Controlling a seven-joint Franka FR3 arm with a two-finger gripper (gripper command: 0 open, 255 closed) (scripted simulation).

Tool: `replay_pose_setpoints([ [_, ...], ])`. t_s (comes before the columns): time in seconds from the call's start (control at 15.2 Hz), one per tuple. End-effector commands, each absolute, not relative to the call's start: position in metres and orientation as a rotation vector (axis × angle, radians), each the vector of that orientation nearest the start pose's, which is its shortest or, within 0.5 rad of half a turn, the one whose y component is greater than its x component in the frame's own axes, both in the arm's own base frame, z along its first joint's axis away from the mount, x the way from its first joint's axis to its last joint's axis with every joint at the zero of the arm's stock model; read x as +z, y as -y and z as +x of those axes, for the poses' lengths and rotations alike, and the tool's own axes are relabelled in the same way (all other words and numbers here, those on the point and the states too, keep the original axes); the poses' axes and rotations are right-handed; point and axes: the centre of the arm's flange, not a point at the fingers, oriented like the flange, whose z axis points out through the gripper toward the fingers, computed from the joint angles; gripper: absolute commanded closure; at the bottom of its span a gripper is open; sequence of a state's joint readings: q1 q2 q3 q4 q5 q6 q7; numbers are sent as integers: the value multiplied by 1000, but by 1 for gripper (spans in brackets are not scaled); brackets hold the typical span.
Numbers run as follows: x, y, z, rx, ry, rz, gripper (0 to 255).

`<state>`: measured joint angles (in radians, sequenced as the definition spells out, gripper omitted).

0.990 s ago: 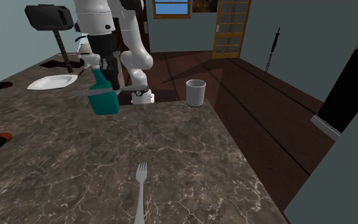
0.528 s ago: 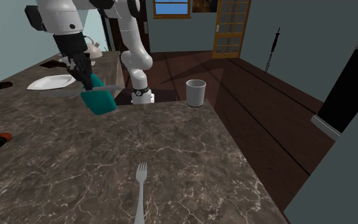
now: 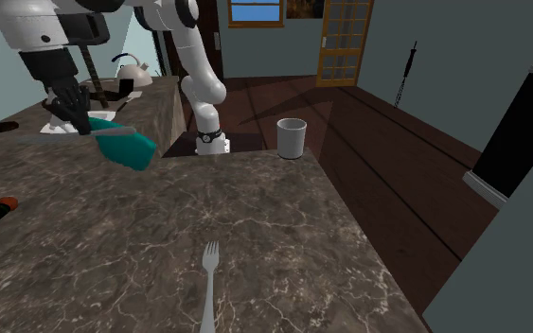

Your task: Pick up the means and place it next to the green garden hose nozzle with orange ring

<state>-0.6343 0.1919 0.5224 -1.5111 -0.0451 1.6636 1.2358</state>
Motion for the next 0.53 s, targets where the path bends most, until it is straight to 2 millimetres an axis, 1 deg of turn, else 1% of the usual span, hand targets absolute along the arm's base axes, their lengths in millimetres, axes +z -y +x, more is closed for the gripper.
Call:
replay_pose_setpoints([
  [0.0,562,124,607,60,-1941,-2425,255],
  [0.46,562,216,619,60,-1941,-2425,255],
])
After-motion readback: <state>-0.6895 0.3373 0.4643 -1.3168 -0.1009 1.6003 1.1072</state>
